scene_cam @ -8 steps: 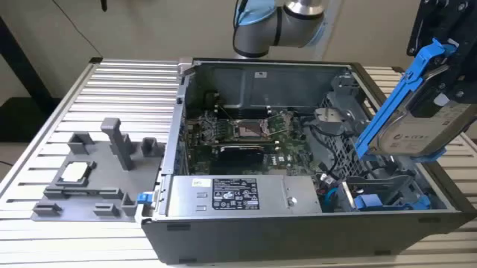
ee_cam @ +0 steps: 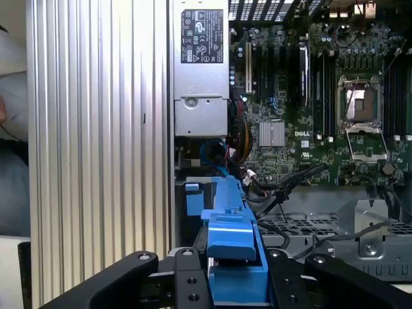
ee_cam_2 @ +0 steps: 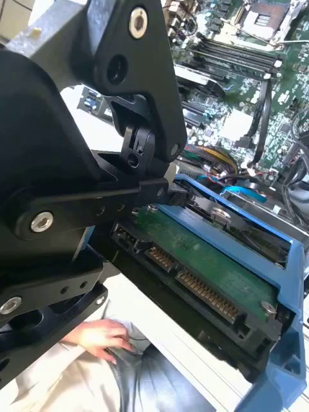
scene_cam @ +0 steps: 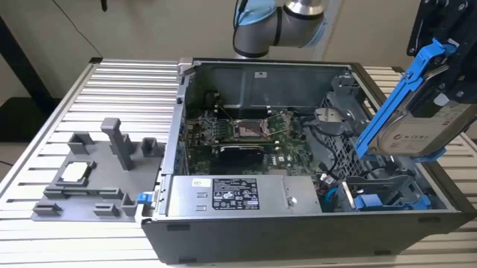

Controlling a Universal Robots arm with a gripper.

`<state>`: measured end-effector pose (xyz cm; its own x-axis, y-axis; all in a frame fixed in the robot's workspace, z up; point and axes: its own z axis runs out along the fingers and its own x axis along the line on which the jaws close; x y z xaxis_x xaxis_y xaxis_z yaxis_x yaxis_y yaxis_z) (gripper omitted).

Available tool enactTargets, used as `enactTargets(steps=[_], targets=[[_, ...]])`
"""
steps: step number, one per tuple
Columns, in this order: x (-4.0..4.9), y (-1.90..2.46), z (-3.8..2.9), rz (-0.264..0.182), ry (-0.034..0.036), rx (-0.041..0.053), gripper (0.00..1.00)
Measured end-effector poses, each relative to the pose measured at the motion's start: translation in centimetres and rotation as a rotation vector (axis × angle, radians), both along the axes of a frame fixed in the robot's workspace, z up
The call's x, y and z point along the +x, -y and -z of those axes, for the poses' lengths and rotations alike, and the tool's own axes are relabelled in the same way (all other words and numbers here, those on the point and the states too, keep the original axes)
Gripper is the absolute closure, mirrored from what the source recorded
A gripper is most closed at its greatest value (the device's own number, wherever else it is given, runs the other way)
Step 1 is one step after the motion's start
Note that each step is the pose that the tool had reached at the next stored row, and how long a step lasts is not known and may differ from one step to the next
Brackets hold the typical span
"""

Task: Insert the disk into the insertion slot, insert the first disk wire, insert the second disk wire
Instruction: 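Insert the disk into the insertion slot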

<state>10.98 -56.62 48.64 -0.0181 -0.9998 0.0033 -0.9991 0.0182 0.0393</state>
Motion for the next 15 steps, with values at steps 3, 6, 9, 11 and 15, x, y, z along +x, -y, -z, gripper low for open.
enactTargets(steps=[3, 6, 9, 11, 15], targets=[[0.0, 0.0, 0.0, 0.0, 0.0, 0.0, 0.67], [0.0, 0.0, 0.17, 0.0, 0.0, -0.0003, 0.67], [0.01, 0.0, 0.54, 0.0, 0.0007, -0.0021, 0.67], [0.0, 0.0, 0.89, 0.0, 0.0016, -0.0025, 0.67], [0.0, 0.0, 1.55, 0.0, 0.0049, -0.0034, 0.67]])
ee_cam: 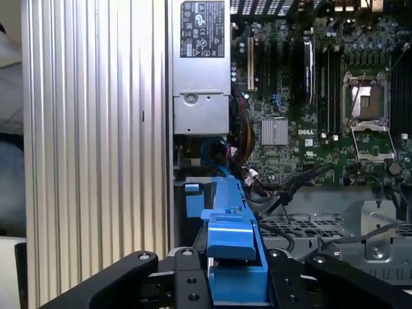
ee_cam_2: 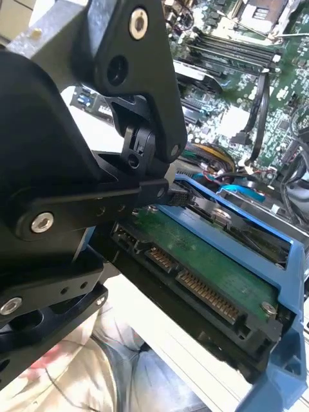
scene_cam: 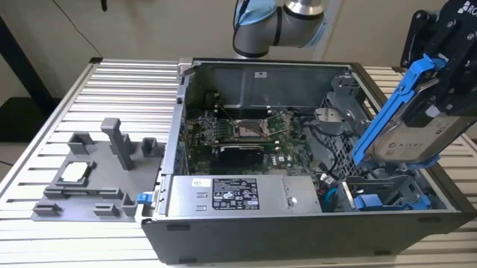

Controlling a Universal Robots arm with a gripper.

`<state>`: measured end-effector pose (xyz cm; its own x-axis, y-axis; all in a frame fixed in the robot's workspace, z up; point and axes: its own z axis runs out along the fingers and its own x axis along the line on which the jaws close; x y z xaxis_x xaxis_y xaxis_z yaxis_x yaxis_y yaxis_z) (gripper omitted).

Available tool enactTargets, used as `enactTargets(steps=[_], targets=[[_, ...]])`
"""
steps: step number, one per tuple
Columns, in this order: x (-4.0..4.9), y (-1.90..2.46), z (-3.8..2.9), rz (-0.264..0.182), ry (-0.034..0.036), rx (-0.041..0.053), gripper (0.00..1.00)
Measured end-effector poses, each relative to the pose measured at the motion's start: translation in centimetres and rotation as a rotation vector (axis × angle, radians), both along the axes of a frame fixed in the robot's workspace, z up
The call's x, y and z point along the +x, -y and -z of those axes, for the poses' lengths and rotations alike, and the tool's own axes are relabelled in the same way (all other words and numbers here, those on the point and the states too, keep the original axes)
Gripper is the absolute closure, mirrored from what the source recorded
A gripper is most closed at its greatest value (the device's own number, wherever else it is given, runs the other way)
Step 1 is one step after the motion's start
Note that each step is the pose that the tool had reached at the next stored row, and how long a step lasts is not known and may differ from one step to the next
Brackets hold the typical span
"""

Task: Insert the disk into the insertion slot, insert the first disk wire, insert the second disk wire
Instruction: 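Insert the disk into the insertion slot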

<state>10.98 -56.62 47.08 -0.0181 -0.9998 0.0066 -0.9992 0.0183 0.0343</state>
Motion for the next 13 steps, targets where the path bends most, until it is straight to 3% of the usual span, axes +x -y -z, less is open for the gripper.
enactTargets(steps=[13], targets=[[0.0, 0.0, 2.25, 0.0, 0.006, -0.0012, 0.67]])
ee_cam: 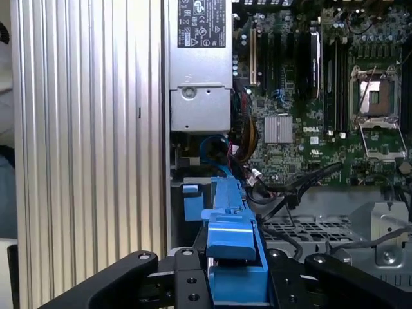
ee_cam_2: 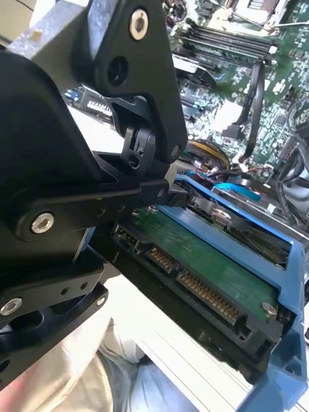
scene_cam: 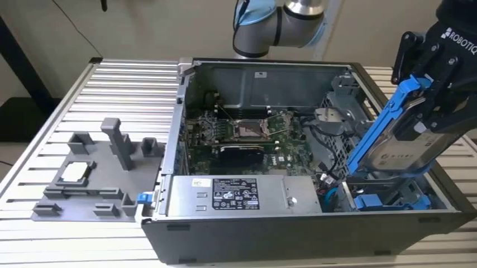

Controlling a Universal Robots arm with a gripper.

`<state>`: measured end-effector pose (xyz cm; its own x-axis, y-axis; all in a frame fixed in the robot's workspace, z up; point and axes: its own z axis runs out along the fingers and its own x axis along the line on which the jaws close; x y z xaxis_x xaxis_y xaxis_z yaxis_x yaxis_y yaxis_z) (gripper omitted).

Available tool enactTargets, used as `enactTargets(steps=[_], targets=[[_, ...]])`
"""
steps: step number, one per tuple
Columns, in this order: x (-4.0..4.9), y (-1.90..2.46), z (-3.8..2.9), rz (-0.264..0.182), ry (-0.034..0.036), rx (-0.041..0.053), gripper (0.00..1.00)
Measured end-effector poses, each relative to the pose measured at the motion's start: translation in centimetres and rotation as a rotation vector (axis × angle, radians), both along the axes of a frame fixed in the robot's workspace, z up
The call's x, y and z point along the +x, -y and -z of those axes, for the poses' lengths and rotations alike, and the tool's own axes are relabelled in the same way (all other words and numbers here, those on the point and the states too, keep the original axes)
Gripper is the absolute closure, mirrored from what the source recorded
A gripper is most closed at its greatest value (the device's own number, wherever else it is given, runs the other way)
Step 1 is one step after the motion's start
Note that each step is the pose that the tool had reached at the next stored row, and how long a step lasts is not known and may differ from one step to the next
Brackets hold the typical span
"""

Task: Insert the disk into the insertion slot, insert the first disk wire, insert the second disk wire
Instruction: 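Insert the disk into the insertion slot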

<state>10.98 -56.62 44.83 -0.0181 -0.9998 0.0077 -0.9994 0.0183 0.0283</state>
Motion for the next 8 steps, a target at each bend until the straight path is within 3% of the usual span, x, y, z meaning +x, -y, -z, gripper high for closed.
enactTargets(steps=[5, 8], targets=[[0.06, 0.0, 0.57, 0.0, 0.0, 0.0001, 0.67], [0.07, 0.0, 0.58, 0.0, 0.0, -0.0009, 0.67]])
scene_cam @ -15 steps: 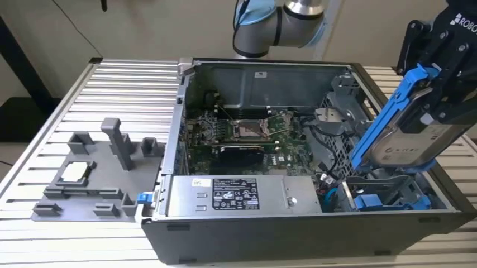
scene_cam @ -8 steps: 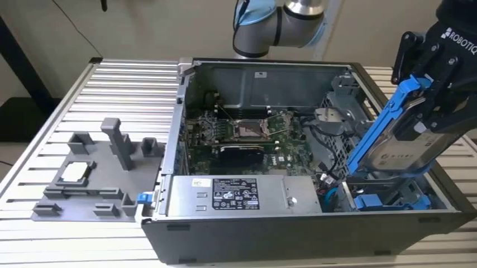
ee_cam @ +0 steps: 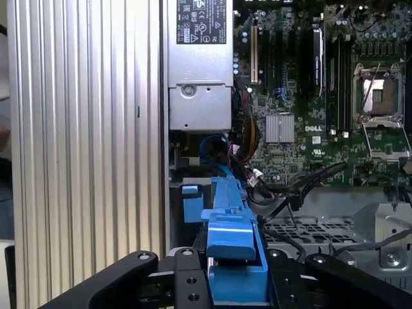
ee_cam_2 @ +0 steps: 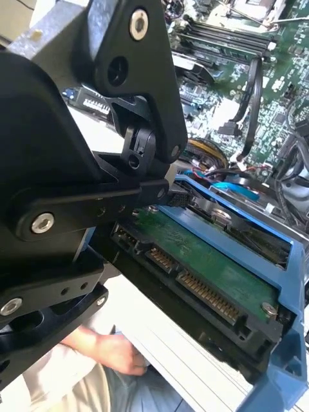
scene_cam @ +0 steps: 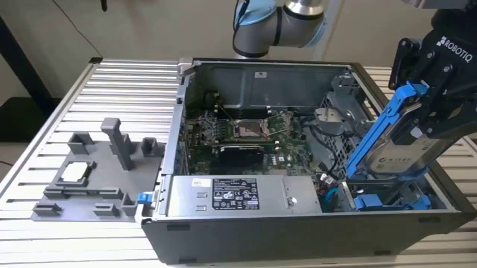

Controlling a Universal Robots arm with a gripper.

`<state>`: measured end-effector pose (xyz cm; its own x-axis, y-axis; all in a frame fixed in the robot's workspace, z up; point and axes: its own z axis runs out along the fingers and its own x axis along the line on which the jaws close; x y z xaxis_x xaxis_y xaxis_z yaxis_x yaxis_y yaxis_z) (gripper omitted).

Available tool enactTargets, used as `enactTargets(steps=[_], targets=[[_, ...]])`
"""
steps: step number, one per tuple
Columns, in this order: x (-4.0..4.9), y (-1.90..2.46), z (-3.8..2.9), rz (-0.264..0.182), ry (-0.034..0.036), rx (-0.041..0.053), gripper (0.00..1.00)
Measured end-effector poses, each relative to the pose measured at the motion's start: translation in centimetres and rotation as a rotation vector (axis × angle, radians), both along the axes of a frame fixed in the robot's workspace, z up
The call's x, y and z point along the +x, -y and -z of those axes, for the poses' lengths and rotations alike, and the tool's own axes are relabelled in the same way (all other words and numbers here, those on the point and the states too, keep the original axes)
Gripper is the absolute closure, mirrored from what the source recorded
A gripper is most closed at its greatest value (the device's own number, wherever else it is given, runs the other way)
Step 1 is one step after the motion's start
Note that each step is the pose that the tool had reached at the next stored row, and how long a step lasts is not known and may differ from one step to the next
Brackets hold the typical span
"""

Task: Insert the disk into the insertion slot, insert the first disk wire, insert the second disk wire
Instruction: 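Insert the disk into the insertion slot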

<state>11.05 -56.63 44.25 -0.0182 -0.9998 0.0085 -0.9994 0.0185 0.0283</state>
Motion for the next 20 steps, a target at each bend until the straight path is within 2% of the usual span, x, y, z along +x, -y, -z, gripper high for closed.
enactTargets(steps=[2, 6, 13, 20], targets=[[0.04, 0.0, 0.14, 0.0, 0.0001, 0.0004, 0.67], [0.15, 0.01, 0.84, 0.0, 0.0, 0.0002, 0.67], [1.01, 0.04, 1.99, 0.0, 0.0, 0.0002, 0.67], [1.38, 0.54, 2.95, 0.0, 0.0, 0.0, 0.67]])
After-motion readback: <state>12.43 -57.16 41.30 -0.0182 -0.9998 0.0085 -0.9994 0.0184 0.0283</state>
